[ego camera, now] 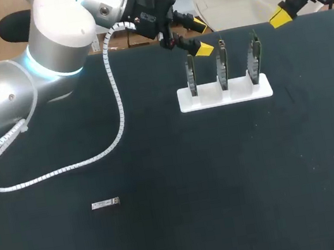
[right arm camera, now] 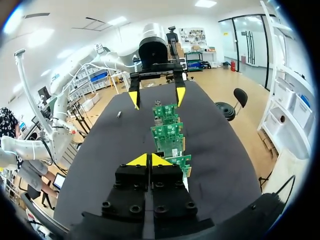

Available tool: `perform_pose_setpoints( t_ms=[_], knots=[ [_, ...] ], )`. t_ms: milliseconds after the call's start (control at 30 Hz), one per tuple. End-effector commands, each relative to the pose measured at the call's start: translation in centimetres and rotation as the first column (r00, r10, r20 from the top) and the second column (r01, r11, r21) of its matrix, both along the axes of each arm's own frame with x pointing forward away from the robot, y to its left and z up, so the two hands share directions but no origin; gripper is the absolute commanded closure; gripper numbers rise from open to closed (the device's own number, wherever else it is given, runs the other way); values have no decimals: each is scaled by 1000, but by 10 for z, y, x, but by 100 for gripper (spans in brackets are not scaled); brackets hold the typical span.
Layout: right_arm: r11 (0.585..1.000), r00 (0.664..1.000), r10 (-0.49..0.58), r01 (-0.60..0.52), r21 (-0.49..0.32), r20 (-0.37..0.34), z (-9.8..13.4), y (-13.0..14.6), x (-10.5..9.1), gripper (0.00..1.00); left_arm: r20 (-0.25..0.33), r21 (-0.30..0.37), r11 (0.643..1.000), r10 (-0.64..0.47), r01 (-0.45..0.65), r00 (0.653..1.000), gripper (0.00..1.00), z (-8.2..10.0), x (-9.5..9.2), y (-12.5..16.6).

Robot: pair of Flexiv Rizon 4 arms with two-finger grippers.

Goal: Pick up the optical module with the left hand, and insert it into the network port with the right hand.

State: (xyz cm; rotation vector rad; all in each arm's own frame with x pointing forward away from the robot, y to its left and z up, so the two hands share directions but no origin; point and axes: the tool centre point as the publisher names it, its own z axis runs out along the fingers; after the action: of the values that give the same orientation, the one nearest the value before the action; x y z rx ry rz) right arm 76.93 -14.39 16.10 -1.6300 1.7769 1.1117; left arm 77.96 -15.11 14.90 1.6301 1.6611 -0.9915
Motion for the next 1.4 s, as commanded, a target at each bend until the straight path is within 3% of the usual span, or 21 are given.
perform_pose_setpoints(
  t_ms=[33, 767, 1067, 1200, 1333, 1400],
  knots=[
    [1000, 1000, -1, 1, -1, 2, 0, 0, -1, 0, -2, 4, 1000, -2, 2, 1000, 0, 0, 1, -1],
    [1000, 1000, -1, 1, -1, 2, 0, 0, -1, 0, -2, 4, 1000, -2, 2, 1000, 0, 0, 1, -1],
    [1000, 1000, -1, 1, -1, 2, 0, 0, -1, 0, 24, -10, 1000, -6, 7, 1000, 0, 6, 3, -1],
    [1000, 1000, -1, 1, -1, 2, 0, 0, -1, 0, 52, -17, 1000, 11, -10, 999, 0, 14, 4, 6],
    [1000, 1000, -1, 1, -1, 2, 0, 0, -1, 0, 138, 46, 998, 35, -41, 990, 0, 31, 4, 21],
    [1000, 1000, -1, 1, -1, 2, 0, 0, -1, 0, 167, 39, 997, 59, -66, 984, 0, 38, 4, 32]
  ],
)
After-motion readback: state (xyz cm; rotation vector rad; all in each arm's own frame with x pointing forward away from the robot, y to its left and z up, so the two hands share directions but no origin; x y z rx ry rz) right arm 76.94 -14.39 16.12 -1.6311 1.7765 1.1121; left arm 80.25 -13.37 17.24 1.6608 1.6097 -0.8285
